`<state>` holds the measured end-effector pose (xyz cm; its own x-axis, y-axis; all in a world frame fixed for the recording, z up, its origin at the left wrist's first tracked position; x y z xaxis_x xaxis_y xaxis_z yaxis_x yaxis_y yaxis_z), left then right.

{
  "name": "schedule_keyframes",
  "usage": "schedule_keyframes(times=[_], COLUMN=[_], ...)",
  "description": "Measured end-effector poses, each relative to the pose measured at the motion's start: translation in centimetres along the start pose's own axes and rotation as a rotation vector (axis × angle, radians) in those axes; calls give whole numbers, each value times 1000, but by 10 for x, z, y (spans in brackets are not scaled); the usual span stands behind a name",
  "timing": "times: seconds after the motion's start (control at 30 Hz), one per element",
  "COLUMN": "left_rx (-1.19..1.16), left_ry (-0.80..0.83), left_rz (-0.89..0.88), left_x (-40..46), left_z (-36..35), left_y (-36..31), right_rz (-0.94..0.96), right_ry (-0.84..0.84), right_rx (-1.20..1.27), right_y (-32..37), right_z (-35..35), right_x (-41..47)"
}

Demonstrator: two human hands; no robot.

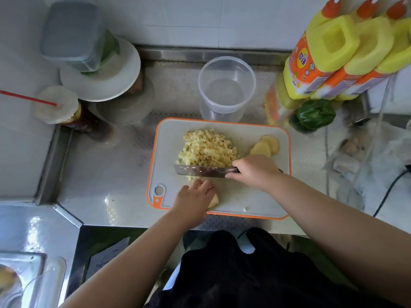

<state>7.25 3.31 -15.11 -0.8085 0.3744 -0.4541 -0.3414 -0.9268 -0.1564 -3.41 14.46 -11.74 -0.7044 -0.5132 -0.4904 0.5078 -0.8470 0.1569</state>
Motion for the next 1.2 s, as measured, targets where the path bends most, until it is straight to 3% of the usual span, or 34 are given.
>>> schedule_keyframes(times=[0.23, 0.57, 1.0, 1.2], left_rx=[28, 18, -3, -7], left_ry=[-67, -23, -105, -53], left_rz=[-37, -56, 21, 17], left_x=[-3, -2, -16, -15], left_z=[-5, -7, -14, -13], left_y=[4, 4, -6, -2], right_rz=[39, -92, 86, -56], right_ry=[128, -72, 173, 20], right_rx=[46, 201, 34, 110], right_y=[7, -16, 4, -15], right_z=[-21, -22, -19, -15], right_x=[11, -7, 8, 3])
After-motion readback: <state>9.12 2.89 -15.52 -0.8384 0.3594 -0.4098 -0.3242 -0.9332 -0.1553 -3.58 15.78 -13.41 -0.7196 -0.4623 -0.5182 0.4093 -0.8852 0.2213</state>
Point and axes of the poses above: each hand's wrist, its own x-axis towards the middle knuckle, its own z-axis out of the back of the hand, y = z × x, the point moved 8 cm from there along x, towards the middle knuckle, and after that the axes turned 2 degrees about -x, right-handed, at the moved point
